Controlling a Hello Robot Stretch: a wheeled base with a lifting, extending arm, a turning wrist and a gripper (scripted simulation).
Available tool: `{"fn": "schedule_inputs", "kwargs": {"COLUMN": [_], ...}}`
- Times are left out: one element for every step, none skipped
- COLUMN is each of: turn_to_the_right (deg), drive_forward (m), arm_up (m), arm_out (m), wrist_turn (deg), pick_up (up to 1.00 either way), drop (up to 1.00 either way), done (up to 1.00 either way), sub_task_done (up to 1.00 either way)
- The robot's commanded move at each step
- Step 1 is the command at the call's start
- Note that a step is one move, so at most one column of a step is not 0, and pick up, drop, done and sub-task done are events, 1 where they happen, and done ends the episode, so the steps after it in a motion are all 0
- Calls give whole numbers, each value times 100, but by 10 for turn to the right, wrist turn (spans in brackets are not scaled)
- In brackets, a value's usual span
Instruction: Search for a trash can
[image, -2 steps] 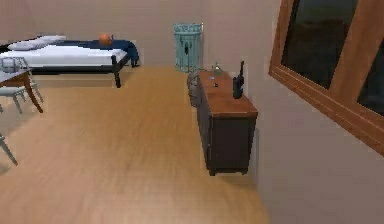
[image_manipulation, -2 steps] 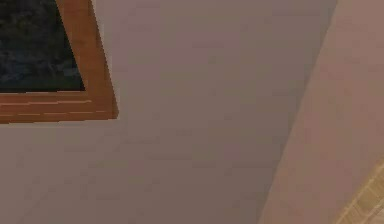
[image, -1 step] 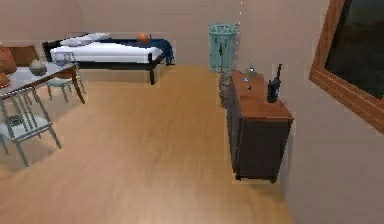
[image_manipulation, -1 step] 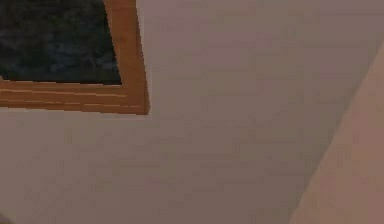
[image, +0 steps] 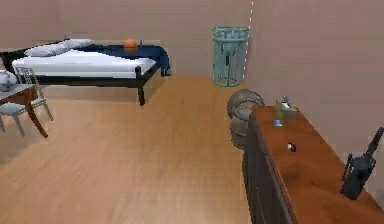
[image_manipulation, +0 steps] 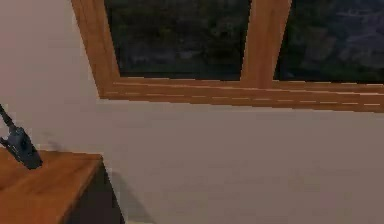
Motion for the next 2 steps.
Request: {"fn": "schedule_inputs", "kwargs": {"turn_to_the_right": [0,0], "drive_forward": [100,100], "arm_up": [0,0], "arm_out": [0,0], "wrist_turn": [0,0], "pick_up": [0,0], "drop": [0,0], "done": [0,0], "sub_task_done": [0,0]}}
